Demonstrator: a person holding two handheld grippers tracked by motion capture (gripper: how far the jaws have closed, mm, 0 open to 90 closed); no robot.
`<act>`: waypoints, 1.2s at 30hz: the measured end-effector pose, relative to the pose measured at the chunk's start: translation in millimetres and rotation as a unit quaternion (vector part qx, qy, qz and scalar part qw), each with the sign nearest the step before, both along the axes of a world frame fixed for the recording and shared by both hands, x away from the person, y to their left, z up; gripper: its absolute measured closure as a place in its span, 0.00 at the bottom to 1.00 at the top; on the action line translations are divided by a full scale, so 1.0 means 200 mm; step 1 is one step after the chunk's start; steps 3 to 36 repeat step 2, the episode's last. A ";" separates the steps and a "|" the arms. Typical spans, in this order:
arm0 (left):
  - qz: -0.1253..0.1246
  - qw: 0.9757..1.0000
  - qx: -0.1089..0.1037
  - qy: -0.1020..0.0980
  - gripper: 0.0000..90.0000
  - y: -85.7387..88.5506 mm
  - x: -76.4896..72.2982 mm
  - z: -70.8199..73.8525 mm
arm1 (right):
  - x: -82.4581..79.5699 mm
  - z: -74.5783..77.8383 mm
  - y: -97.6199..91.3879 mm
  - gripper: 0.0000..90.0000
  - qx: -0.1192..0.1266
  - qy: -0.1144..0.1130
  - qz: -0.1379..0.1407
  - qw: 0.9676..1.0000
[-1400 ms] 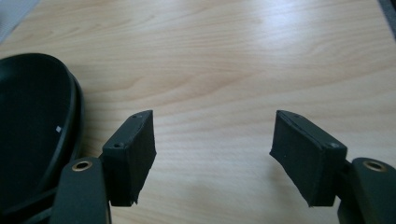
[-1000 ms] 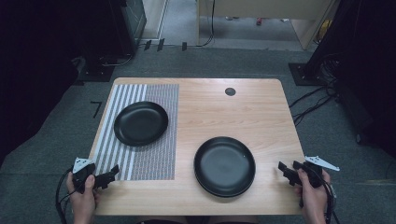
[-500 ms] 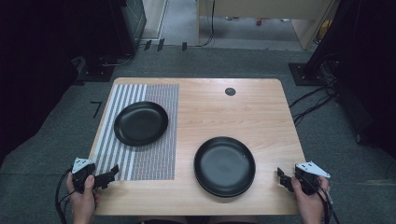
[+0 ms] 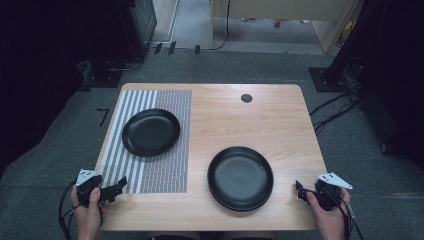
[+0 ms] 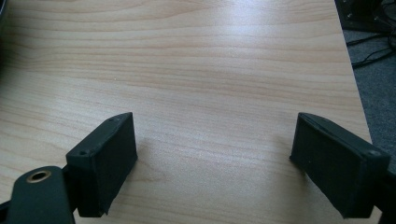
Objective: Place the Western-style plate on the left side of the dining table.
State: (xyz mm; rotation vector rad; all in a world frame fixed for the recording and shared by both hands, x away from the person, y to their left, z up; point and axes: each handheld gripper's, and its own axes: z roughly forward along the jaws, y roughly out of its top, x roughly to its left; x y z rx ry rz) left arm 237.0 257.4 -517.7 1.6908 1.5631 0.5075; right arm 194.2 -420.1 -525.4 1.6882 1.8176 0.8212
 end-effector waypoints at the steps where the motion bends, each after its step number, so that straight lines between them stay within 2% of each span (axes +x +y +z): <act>1: 0.000 1.000 0.001 0.000 0.00 0.00 0.00 0.00 | 0.00 0.00 0.00 0.15 0.000 0.000 0.000 1.000; 36: -0.001 1.000 0.002 0.001 0.00 0.00 0.00 0.00 | 0.00 0.00 0.00 0.15 0.001 0.001 -0.002 1.000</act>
